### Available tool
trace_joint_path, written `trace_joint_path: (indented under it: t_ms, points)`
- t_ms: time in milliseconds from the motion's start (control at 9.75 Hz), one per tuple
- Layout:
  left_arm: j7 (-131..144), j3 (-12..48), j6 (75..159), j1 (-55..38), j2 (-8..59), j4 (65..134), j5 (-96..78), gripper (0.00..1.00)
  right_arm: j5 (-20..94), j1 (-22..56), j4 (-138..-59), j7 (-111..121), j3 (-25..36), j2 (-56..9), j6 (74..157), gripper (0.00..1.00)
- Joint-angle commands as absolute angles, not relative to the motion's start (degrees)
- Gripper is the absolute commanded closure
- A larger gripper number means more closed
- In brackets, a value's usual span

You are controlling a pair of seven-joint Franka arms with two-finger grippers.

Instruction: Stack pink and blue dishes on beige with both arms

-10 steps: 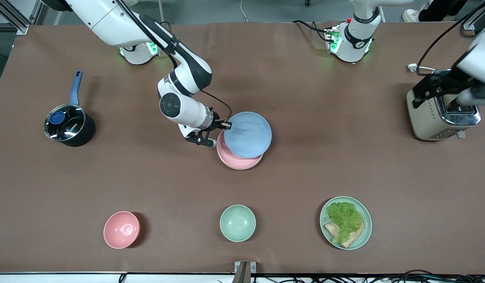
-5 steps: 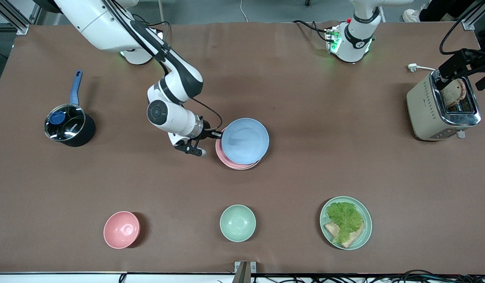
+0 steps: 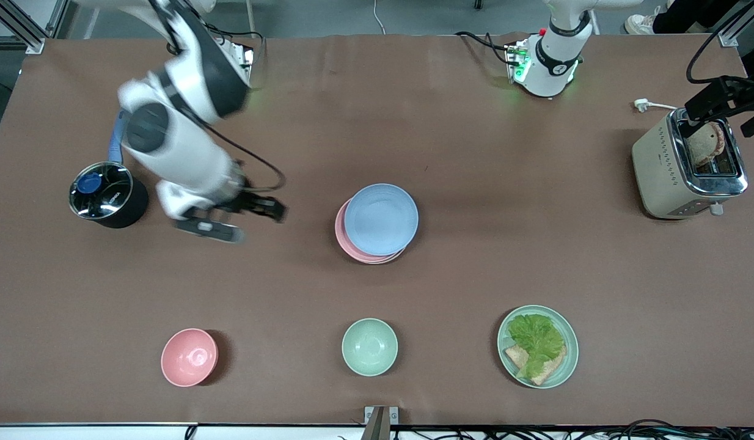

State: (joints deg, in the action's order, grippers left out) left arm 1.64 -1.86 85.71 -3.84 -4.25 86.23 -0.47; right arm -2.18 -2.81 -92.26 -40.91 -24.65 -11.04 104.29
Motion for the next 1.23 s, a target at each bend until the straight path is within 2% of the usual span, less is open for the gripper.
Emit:
trace_joint_path:
  t_ms: [0,205,410,513,718,1128]
  points:
    - [2.2,-1.49,84.55,-3.52,-3.08,86.92,0.53,0.0,-3.52,-2.73,-86.76,-37.72,-15.96,-6.98,96.97,0.0]
    - [2.63,-1.41,84.64,-3.17,-3.08,87.01,0.27,0.0,-3.52,-2.55,-86.84,-26.44,-6.29,-1.78,92.14,0.0]
    - [4.22,-1.32,84.82,-3.08,-2.99,87.1,0.09,0.0,-2.82,-2.55,-86.4,-14.21,1.02,-0.09,90.35,0.0]
    - [4.22,-1.32,84.81,-3.08,-3.08,87.1,0.09,0.0,-2.99,-2.29,-84.05,-9.89,2.36,-0.26,89.92,0.0]
    - [4.04,-1.32,84.73,-3.16,-2.99,87.01,0.18,0.0,-1.68,-2.02,-79.29,-9.93,2.02,-1.66,84.05,0.0]
    - [3.43,-1.67,84.29,-3.25,-0.36,83.32,0.26,0.0,-0.35,-2.2,-83.05,-9.32,2.02,-1.15,84.11,0.0]
